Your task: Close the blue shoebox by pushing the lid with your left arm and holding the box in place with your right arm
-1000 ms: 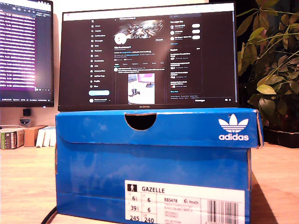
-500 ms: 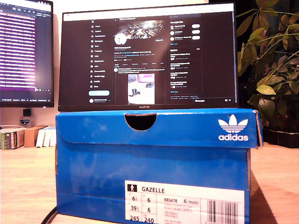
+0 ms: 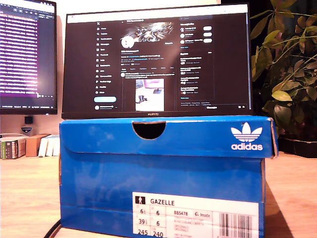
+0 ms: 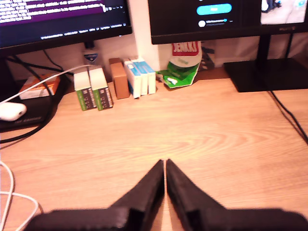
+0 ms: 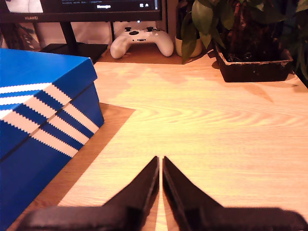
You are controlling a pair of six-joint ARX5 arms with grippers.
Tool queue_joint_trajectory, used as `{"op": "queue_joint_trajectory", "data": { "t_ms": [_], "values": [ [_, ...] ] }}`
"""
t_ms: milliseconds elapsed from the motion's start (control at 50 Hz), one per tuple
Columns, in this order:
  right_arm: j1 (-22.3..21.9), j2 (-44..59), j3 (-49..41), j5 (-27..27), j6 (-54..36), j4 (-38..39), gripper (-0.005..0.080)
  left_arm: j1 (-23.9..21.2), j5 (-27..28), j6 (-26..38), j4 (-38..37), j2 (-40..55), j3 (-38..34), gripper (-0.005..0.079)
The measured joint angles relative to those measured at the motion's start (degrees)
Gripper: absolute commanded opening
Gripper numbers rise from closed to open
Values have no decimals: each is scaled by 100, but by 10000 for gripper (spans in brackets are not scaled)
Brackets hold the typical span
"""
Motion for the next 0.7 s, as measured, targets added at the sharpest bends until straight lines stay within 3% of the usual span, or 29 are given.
{"op": "queue_joint_trajectory", "data": {
  "t_ms": [220,480,700],
  "values": [
    [37,0,-13,92,-101,79,-11,-22,4,-2,0,0,0,-18],
    [37,0,-415,256,-79,1106,-11,-22,4,-2,0,0,0,-18],
    [37,2,-492,330,-42,1141,-11,-22,4,-2,0,0,0,-18]
  ]
}}
